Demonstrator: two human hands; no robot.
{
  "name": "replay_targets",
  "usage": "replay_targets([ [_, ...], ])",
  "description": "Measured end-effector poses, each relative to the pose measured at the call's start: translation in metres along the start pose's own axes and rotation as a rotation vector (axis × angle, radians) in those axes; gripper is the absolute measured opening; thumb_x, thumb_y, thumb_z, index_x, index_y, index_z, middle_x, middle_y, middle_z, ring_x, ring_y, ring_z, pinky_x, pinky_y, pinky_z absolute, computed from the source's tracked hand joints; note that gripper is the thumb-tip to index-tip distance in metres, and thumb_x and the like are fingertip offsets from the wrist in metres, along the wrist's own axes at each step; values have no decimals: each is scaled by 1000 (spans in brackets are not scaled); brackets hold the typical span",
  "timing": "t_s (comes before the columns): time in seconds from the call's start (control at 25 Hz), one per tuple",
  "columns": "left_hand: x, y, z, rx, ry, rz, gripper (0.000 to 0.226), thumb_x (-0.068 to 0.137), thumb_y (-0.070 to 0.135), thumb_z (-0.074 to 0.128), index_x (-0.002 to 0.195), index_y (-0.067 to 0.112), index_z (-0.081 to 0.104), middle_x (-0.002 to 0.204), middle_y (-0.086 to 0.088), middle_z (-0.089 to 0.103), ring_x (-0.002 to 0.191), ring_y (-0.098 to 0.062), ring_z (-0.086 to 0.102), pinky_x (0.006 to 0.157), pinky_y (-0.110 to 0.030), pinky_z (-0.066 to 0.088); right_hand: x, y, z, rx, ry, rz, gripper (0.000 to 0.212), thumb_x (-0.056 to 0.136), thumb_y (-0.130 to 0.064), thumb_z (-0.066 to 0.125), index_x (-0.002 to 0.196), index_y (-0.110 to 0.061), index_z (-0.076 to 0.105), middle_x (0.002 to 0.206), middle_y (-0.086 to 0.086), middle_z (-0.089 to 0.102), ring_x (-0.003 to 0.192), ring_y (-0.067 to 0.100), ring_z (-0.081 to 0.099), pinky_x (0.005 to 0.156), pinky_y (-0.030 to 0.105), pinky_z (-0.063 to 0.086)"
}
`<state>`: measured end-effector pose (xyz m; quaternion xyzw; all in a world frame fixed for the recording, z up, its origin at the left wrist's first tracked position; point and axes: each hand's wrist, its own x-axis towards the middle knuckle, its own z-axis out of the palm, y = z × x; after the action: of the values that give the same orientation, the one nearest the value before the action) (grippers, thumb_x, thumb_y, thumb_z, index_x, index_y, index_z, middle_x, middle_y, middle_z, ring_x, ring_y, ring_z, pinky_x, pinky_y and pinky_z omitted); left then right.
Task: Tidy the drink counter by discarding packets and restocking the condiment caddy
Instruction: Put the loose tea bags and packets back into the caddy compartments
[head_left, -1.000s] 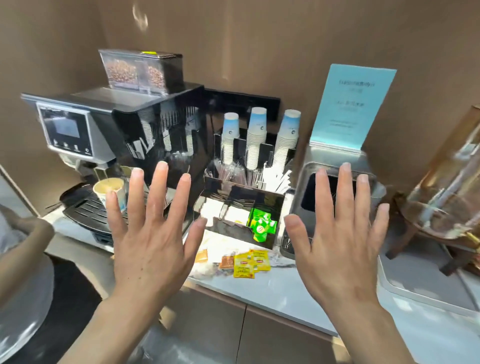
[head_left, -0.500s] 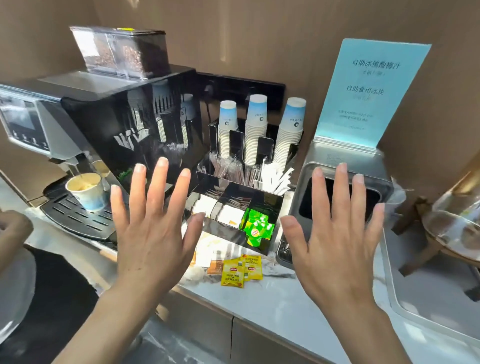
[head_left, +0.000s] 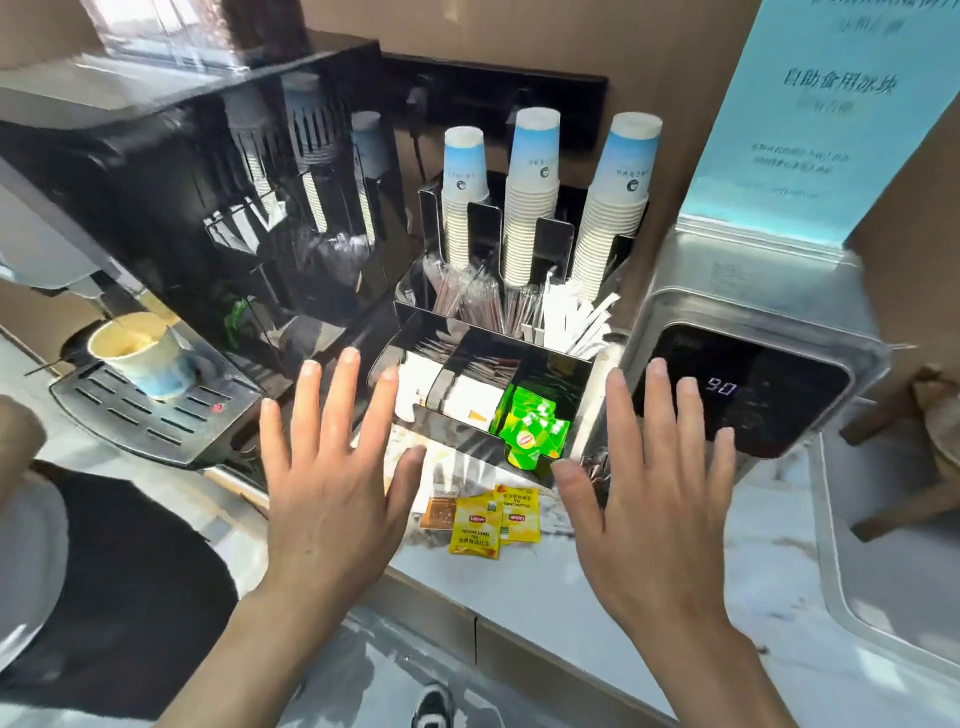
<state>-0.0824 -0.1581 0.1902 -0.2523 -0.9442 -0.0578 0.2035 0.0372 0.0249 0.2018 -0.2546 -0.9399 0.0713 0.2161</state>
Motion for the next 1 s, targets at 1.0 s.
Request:
replay_targets([
  [1.0, 43, -67, 237, -213, -829, -193, 64, 79, 40, 66, 132, 14, 39, 127, -12, 44, 116, -30, 43, 100, -39, 41, 23, -10, 228, -2, -828, 278, 92, 79, -61, 54, 148, -20, 9, 151, 1, 16, 136, 24, 14, 99, 41, 39],
])
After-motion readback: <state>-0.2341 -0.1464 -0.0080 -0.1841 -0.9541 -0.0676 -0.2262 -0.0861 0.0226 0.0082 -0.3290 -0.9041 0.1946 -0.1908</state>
